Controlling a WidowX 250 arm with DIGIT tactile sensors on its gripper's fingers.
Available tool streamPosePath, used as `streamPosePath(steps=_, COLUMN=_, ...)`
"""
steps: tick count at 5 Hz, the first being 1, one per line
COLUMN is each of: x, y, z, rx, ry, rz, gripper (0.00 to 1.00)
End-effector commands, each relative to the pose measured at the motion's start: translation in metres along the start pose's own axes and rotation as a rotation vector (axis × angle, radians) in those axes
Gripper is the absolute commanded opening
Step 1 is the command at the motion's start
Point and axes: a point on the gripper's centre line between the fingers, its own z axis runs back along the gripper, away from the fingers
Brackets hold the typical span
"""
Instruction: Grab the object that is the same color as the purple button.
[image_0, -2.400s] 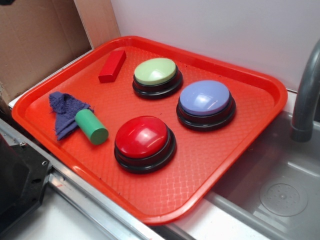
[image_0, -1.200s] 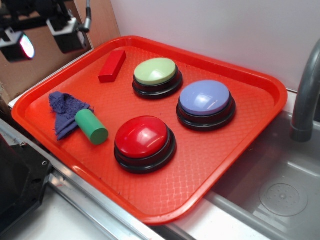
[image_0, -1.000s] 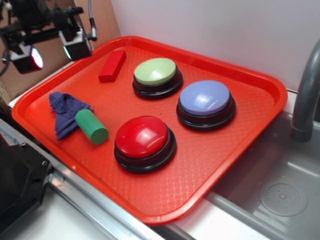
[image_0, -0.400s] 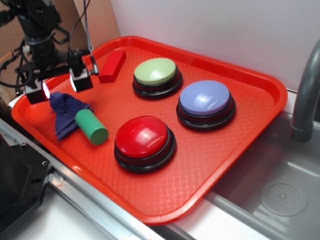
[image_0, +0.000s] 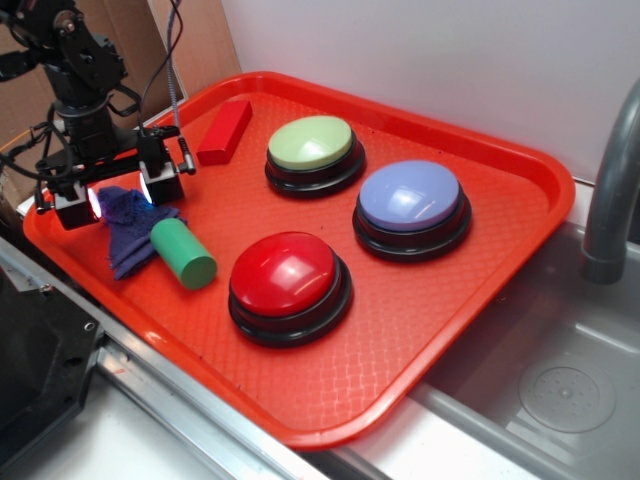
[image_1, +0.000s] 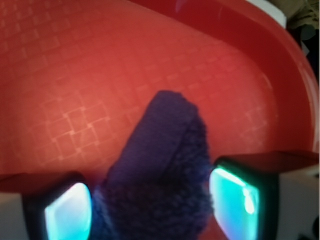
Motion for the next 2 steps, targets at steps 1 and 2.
streamPosePath(steps=1, x=0.0078, y=0.009, z=-0.0043, rx=-0.046, ry=0.021, rz=0.046, gripper=0.0)
streamPosePath(steps=2, x=0.0098, y=0.0092, z=-0.0069, rx=-0.045, ry=0.035, rz=0.046, gripper=0.0)
